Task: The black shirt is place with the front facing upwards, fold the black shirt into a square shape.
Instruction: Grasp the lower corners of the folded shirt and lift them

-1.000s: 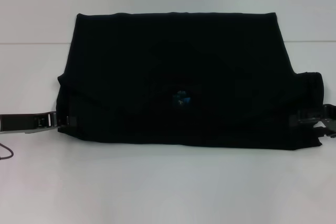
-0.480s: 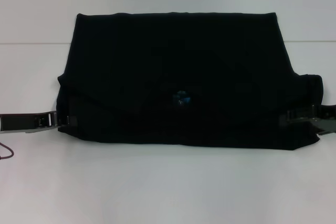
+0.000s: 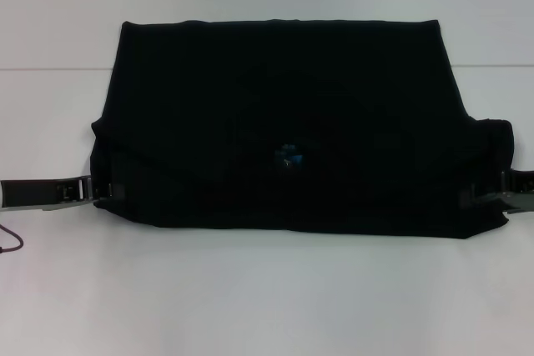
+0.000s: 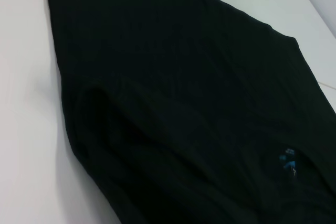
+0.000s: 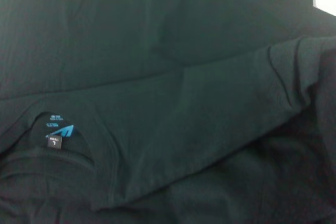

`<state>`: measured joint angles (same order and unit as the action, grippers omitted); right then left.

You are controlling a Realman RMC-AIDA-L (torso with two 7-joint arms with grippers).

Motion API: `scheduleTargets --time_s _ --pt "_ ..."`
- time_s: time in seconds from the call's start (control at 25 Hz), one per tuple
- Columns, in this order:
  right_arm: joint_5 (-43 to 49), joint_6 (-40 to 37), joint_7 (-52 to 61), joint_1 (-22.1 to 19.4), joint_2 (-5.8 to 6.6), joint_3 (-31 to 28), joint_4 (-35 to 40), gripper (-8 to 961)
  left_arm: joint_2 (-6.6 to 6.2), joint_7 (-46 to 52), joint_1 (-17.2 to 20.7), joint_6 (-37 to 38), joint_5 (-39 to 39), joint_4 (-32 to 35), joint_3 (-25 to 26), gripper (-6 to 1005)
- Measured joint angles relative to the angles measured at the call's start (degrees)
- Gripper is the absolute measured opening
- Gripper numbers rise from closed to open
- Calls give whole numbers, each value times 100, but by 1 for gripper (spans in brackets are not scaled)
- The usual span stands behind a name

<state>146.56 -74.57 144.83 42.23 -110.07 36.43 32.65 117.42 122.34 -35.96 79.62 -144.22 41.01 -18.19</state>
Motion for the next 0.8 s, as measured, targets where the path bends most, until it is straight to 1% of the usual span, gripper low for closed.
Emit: scheduleTargets --time_s 0.32,0.64,0.72,0.8 --pt "4 4 12 -5 21 55 5 453 0 -8 1 27 0 4 2 39" --pt "4 -10 -24 -13 45 57 5 56 -3 -18 1 110 33 3 34 39" --pt "4 -86 -52 -13 67 57 5 56 -8 -13 1 177 61 3 43 39" --pt "-4 -284 -99 -18 117 50 31 56 -30 10 0 309 66 3 48 39"
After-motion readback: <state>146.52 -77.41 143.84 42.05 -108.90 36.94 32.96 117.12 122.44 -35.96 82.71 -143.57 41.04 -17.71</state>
